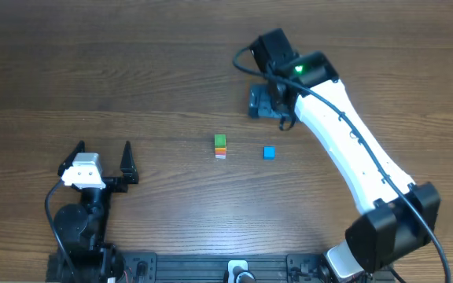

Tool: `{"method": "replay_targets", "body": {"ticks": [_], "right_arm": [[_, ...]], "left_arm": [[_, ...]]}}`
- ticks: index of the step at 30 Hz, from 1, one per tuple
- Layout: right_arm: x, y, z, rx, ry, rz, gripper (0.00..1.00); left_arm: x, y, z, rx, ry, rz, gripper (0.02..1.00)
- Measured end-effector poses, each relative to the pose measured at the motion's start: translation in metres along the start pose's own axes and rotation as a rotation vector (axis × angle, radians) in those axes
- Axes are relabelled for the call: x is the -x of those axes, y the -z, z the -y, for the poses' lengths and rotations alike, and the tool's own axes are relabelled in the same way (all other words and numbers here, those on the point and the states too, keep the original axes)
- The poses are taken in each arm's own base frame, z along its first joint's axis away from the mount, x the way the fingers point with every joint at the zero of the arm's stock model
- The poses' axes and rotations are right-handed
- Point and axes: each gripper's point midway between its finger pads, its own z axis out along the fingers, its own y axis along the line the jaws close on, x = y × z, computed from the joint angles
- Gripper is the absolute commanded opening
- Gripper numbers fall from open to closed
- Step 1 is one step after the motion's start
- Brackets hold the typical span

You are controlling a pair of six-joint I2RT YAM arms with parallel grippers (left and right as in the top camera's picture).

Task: Stack Cubes

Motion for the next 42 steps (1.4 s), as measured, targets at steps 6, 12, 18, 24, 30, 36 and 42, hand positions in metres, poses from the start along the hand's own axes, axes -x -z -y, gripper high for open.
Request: {"method": "replay_targets", "body": {"ticks": [6, 12, 18, 24, 30, 36, 42], "right_arm": [[-0.032, -0.066, -0.002, 0.046, 0.025, -0.072, 0.993], [-0.056, -0.094, -0.003, 0.076, 0.045, -0.114, 0.993], [-0.062, -0.105, -0.006, 0.094, 0.054, -0.106, 0.982], [-0.073, -0.115, -0.010, 0.101, 0.076, -0.107, 0.952], [-0.078, -0.120, -0.012, 0.101, 0.091, -0.112, 0.866], [-0.084, -0.124, -0.011, 0.095, 0.098, -0.123, 0.663], [-0.084, -0.125, -0.012, 0.096, 0.101, -0.122, 0.487]], "left_arm": [[0.000, 0.000, 0.000, 0.000, 0.000, 0.000, 1.000], [0.000, 0.000, 0.000, 0.000, 0.000, 0.000, 1.000], [0.000, 0.000, 0.000, 0.000, 0.000, 0.000, 1.000], [0.000, 0.000, 0.000, 0.000, 0.000, 0.000, 1.000], [0.000, 0.000, 0.000, 0.000, 0.000, 0.000, 1.000], [0.000, 0.000, 0.000, 0.000, 0.000, 0.000, 1.000], [0.000, 0.000, 0.000, 0.000, 0.000, 0.000, 0.998]]}}
